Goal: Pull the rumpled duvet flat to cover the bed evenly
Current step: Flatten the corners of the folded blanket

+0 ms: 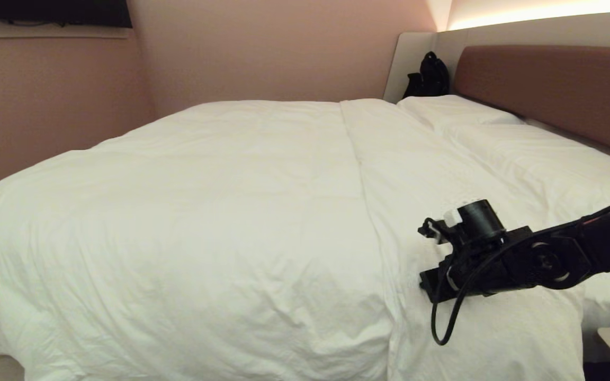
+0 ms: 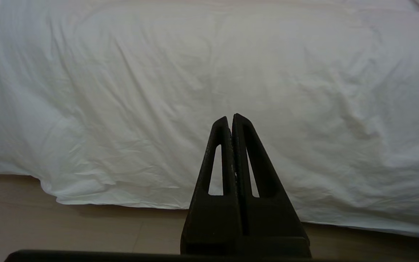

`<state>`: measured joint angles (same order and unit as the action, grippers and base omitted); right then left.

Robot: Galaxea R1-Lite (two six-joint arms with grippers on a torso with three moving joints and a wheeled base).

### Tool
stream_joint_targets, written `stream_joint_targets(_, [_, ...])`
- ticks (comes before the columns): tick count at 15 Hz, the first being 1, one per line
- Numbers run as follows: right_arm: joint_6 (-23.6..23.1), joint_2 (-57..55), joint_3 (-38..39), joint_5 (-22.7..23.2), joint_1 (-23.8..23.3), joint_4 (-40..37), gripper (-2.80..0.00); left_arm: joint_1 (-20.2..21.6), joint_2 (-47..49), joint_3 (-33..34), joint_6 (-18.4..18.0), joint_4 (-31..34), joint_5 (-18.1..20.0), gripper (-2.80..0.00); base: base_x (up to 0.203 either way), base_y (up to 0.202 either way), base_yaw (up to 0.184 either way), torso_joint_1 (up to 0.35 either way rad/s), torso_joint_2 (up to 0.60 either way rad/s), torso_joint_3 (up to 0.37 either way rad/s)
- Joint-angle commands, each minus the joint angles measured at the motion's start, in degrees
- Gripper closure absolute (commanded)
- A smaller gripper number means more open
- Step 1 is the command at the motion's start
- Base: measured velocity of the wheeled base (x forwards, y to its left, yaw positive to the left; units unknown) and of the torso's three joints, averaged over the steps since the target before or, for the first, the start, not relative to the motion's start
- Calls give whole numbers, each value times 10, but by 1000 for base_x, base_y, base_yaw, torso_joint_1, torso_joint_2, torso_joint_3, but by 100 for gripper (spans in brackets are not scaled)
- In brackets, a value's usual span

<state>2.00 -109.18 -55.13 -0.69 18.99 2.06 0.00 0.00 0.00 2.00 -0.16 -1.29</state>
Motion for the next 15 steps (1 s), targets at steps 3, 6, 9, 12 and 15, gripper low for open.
stream_joint_targets(3, [31, -18, -10, -30, 56, 12, 0, 0, 0, 0, 0, 0, 0, 0, 0, 0, 0, 0, 0, 0])
stream_joint_targets(6, [50, -8, -18, -38, 73, 12, 0, 0, 0, 0, 0, 0, 0, 0, 0, 0, 0, 0, 0, 0])
stream_joint_targets(9, [59, 19, -20, -56, 67, 12, 0, 0, 0, 0, 0, 0, 0, 0, 0, 0, 0, 0, 0, 0])
stream_joint_targets(12, [66, 51, -20, -111, 37, 13, 0, 0, 0, 0, 0, 0, 0, 0, 0, 0, 0, 0, 0, 0])
stream_joint_targets(15, [66, 72, -20, -144, -24, 9, 0, 0, 0, 0, 0, 0, 0, 0, 0, 0, 0, 0, 0, 0])
